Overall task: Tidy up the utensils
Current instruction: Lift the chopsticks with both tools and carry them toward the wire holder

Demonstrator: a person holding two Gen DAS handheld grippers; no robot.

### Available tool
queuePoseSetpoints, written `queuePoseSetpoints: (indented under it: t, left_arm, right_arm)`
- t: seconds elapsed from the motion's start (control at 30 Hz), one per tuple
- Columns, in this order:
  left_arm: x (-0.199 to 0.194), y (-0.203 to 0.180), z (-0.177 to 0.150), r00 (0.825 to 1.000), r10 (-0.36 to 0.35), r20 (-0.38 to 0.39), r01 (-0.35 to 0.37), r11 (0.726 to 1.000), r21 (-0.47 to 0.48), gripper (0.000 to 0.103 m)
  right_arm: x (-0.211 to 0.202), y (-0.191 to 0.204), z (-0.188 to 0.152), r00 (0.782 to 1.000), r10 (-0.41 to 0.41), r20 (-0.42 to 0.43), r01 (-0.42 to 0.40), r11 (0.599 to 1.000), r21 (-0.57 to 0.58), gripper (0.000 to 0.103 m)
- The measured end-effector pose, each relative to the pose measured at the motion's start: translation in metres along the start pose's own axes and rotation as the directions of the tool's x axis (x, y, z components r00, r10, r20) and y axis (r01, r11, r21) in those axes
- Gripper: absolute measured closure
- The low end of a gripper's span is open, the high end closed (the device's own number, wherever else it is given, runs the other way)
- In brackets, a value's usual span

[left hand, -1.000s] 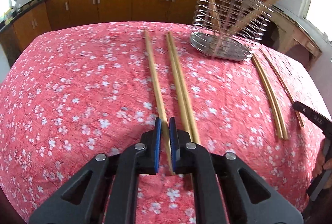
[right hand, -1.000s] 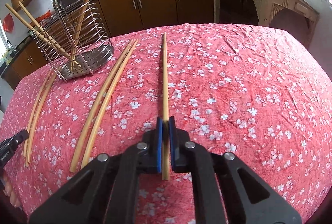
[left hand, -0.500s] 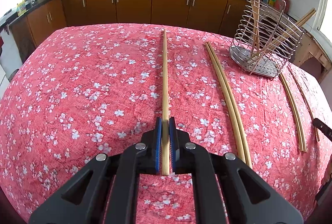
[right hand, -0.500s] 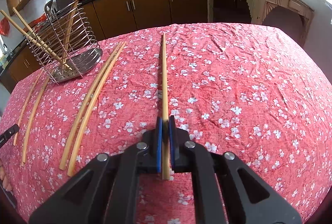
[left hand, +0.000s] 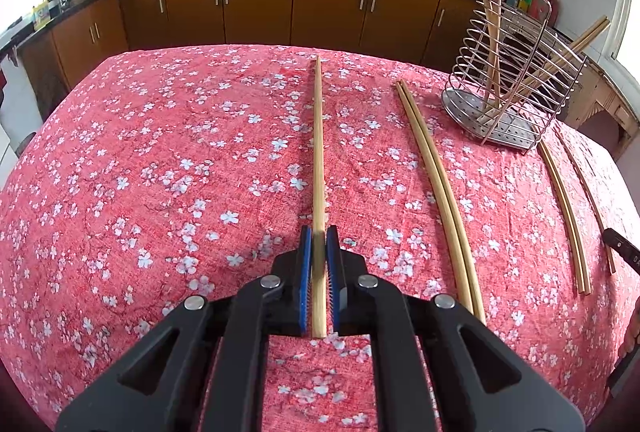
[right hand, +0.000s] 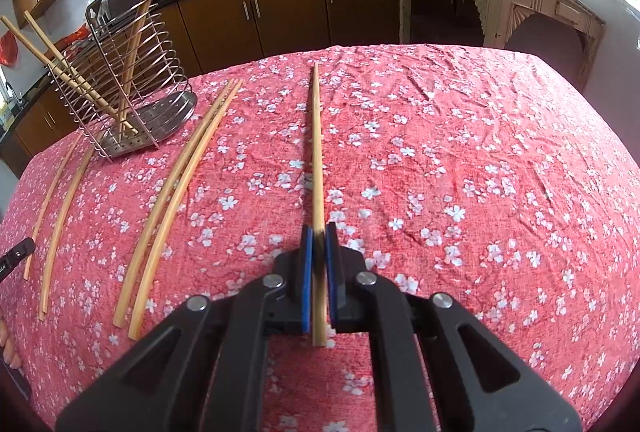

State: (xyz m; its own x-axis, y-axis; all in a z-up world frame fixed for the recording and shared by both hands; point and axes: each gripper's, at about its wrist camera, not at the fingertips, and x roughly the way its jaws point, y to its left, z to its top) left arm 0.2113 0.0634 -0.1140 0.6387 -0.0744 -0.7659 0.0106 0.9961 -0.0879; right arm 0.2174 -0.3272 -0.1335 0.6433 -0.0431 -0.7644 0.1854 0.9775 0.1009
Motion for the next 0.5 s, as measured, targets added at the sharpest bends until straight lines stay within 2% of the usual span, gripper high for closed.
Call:
queuePoseSetpoints:
  t: [0.33, 0.43, 0.5]
  left_arm:
    - [0.0, -0.013, -0.002, 0.999, 0.044, -0.001, -0.044, 0.998, 0.044, 0.095]
    - [-0.003, -0.011, -0.004, 1.0, 0.024, -0.007, -0.023, 0.999, 0.039, 0.096]
    - [-0.014, -0.01, -0.005, 1.0, 0.008, 0.018, -0.009, 0.999, 0.041, 0.096]
  right_arm:
    - [-0.007, -0.002, -0.007, 1.0, 0.011, -0.001, -0.011, 1.0, -0.012, 0.095]
    - [-0.011, -0.005, -0.008, 0.999, 0.033, -0.003, -0.033, 0.999, -0.001, 0.096]
    - [-0.022, -0.007, -0.008, 0.999, 0.036, 0.027, -0.036, 0.999, -0.006, 0.096]
